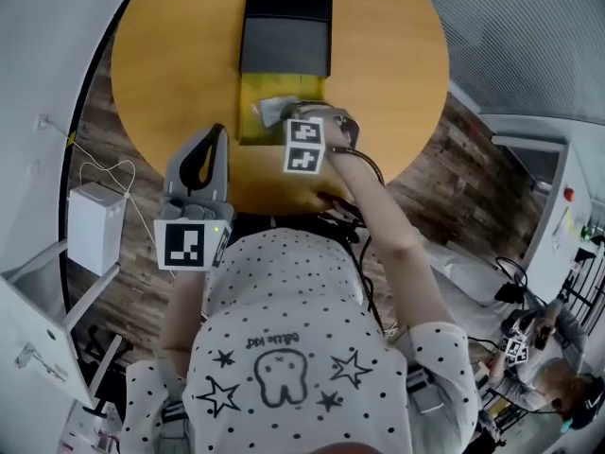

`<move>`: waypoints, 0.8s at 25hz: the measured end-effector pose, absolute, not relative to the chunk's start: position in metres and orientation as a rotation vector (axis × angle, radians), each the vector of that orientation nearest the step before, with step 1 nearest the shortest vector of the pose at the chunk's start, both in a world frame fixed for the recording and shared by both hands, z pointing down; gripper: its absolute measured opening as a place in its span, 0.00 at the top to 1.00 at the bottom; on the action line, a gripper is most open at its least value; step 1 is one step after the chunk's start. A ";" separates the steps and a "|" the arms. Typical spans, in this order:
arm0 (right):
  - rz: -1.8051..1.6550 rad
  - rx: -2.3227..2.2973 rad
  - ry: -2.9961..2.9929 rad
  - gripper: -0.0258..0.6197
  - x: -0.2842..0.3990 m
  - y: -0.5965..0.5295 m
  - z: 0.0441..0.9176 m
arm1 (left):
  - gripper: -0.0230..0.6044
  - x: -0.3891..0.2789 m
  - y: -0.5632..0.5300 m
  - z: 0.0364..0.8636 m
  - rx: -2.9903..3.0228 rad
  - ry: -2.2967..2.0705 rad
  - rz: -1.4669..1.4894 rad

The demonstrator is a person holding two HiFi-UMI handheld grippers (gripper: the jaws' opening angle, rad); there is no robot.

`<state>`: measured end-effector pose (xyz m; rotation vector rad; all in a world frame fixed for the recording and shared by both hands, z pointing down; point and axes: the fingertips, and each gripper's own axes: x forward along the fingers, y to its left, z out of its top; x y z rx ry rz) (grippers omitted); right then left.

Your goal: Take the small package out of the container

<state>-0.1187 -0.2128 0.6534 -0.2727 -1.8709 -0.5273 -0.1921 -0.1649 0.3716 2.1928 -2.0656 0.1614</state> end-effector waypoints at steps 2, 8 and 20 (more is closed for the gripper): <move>-0.508 -0.237 -1.885 0.94 -0.120 -0.214 0.650 | 0.95 -0.191 -0.162 0.372 2.195 -2.065 0.159; -0.435 -0.165 -1.936 0.94 -0.128 -0.220 0.638 | 0.95 -0.197 -0.158 0.373 2.193 -2.067 0.153; -0.373 -0.020 -2.035 0.94 -0.121 -0.223 0.611 | 0.95 -0.185 -0.148 0.368 2.218 -2.061 0.149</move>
